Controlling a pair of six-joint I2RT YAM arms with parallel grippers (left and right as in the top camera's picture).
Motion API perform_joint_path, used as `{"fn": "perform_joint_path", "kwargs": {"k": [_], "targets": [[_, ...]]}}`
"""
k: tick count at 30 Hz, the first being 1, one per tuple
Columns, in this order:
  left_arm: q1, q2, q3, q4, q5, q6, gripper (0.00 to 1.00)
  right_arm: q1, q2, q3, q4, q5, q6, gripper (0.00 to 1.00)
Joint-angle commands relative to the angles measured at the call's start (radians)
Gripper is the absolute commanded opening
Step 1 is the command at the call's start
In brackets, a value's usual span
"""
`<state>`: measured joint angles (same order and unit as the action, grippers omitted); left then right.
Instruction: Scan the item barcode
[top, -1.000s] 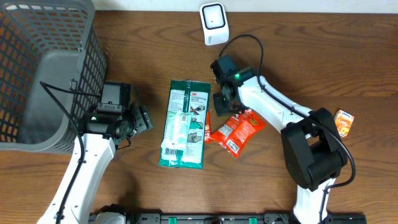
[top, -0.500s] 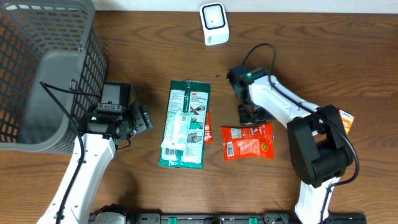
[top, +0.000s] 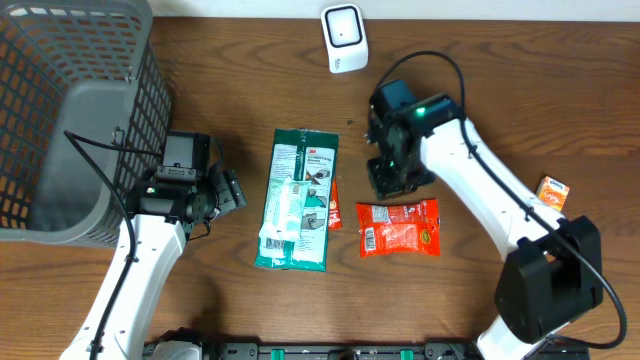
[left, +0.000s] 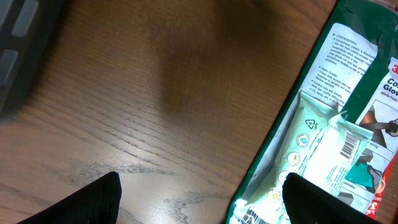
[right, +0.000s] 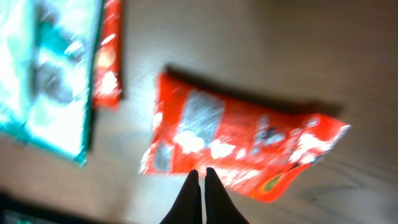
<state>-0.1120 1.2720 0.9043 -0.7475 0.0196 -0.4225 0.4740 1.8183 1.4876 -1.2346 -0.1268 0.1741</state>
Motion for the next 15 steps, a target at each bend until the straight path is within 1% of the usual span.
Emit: {"fn": "perform_joint_path", "kwargs": {"k": [1,5,12,15], "targets": [[0.004,0.002,0.001,0.001,-0.009,-0.003,0.84,0.069,0.014,-0.037,-0.008,-0.066,-0.033,0.01],[0.004,0.002,0.001,0.001,-0.009,-0.003,0.84,0.145,0.014,-0.114,0.002,-0.066,-0.028,0.01],[0.004,0.002,0.001,0.001,-0.009,-0.003,0.84,0.240,0.014,-0.257,0.043,-0.065,0.025,0.01],[0.004,0.002,0.001,0.001,-0.009,-0.003,0.84,0.269,0.014,-0.311,0.093,-0.066,0.031,0.02]]}}
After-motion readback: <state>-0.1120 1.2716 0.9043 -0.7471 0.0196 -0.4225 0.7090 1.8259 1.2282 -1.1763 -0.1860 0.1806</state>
